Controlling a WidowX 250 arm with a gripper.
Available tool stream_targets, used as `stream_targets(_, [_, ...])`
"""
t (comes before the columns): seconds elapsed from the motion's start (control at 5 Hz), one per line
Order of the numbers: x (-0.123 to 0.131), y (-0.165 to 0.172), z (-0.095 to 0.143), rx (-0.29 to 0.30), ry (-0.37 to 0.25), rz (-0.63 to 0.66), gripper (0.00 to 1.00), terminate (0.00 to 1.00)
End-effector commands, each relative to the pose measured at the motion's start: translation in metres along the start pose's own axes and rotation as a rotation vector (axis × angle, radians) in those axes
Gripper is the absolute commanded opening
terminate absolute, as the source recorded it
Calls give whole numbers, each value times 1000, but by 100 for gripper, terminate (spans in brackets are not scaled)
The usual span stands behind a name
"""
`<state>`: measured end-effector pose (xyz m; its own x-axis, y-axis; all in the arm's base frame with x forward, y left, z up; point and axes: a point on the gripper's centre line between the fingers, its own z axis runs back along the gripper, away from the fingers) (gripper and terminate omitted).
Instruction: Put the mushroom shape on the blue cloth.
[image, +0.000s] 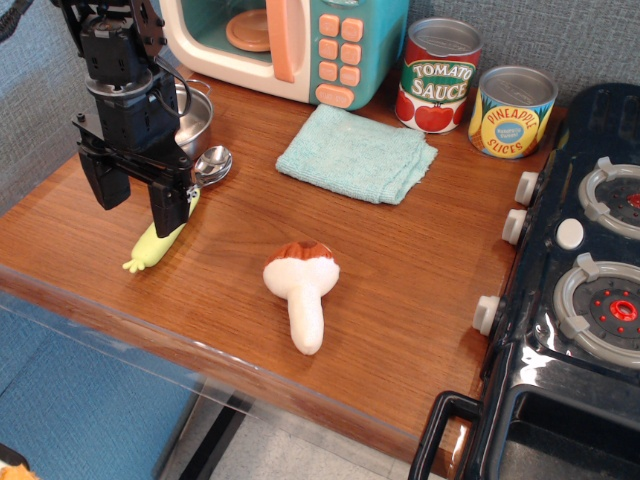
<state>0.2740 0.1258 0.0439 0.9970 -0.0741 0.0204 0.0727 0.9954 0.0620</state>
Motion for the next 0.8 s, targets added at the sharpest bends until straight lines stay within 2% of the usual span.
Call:
stream_targets(0.0, [0, 0, 0, 0, 0, 0, 100, 0])
stream_targets(0.4, [24, -63, 33, -38, -111, -148, 100, 0])
stream_targets(0.6, [28, -90, 42, -63, -147, -172, 100, 0])
